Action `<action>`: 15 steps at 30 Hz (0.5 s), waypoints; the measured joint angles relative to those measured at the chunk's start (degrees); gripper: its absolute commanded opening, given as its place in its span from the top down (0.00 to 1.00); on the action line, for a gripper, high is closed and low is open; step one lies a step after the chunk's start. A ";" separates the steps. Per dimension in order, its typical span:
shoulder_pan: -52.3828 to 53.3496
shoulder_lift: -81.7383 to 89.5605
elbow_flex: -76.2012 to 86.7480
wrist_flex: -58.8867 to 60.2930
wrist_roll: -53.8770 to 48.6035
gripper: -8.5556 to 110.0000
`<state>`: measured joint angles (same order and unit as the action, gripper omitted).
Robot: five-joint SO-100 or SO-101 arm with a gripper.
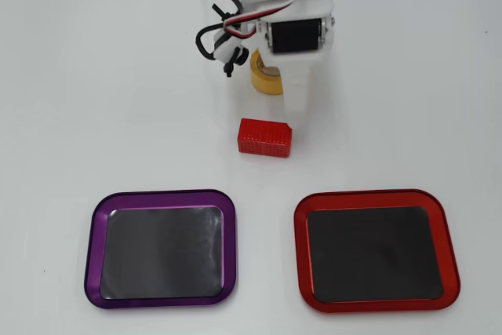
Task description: Grasp a red block and put it in the left red dish.
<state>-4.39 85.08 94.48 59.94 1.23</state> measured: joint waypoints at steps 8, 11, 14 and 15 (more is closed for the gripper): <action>0.53 -3.16 0.00 -5.45 -0.09 0.74; 0.35 -3.69 -0.09 -6.94 -0.09 0.74; 0.53 -4.66 -0.09 -8.26 -0.09 0.74; 1.14 -4.83 -0.09 -8.44 -0.09 0.74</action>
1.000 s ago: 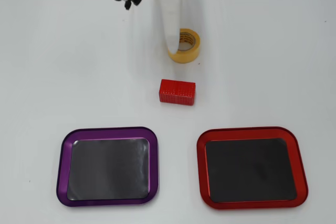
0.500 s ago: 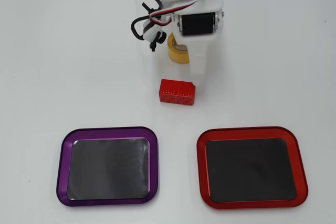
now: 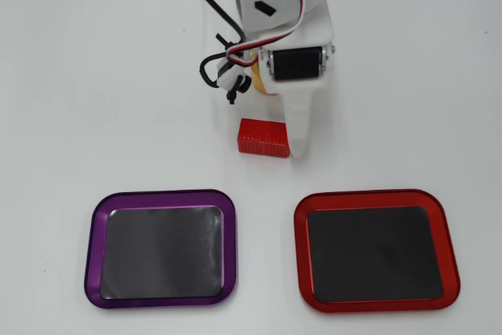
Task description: Grasp a red block and put it in the left red dish.
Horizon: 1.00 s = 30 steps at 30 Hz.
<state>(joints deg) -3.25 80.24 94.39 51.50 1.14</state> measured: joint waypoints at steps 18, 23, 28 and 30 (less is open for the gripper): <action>6.68 -0.09 0.00 -0.18 -4.13 0.75; 6.68 -0.09 0.00 -2.37 -4.13 0.75; 6.59 -0.09 1.14 -3.34 -4.13 0.75; 6.59 -0.09 1.41 -3.96 -4.13 0.75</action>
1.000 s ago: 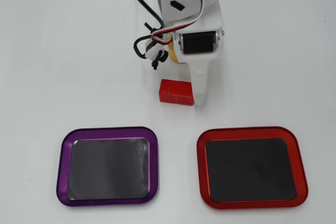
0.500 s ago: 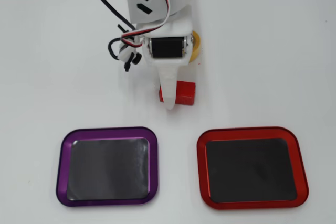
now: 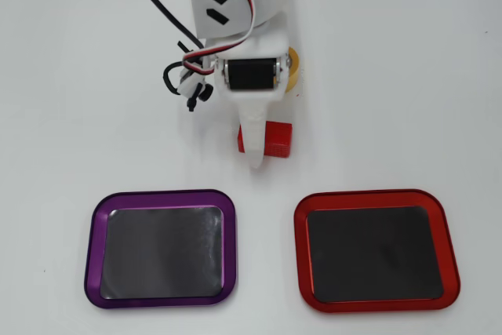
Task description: Grasp a red block and put it in the left red dish.
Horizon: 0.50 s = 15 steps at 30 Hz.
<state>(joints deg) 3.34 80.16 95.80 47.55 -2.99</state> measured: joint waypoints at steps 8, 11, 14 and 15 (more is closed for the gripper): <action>0.00 -0.09 1.49 -0.79 0.00 0.75; 0.00 -0.09 1.49 -0.79 0.00 0.78; 0.00 -0.18 1.49 -0.79 0.00 0.85; 0.00 -0.18 1.49 -0.79 0.00 0.88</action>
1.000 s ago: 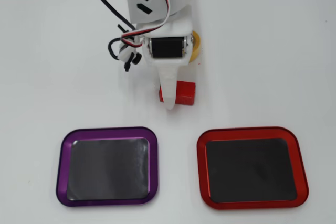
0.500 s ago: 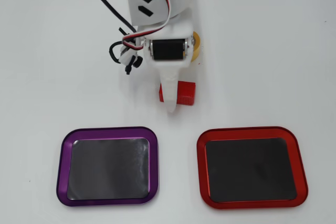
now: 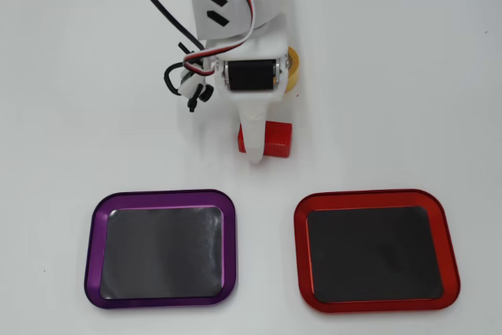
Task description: Grasp a red block and put it in the left red dish.
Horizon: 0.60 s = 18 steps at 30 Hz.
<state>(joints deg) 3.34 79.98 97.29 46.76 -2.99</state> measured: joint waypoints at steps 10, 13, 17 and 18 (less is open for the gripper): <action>-2.55 0.00 0.00 0.00 -0.09 0.93; -4.92 0.09 -0.09 2.11 0.00 0.93; -7.29 2.55 -3.25 6.59 0.00 0.93; -8.17 3.96 -4.22 7.65 0.00 0.93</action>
<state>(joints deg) -4.83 83.94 93.08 54.40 -2.99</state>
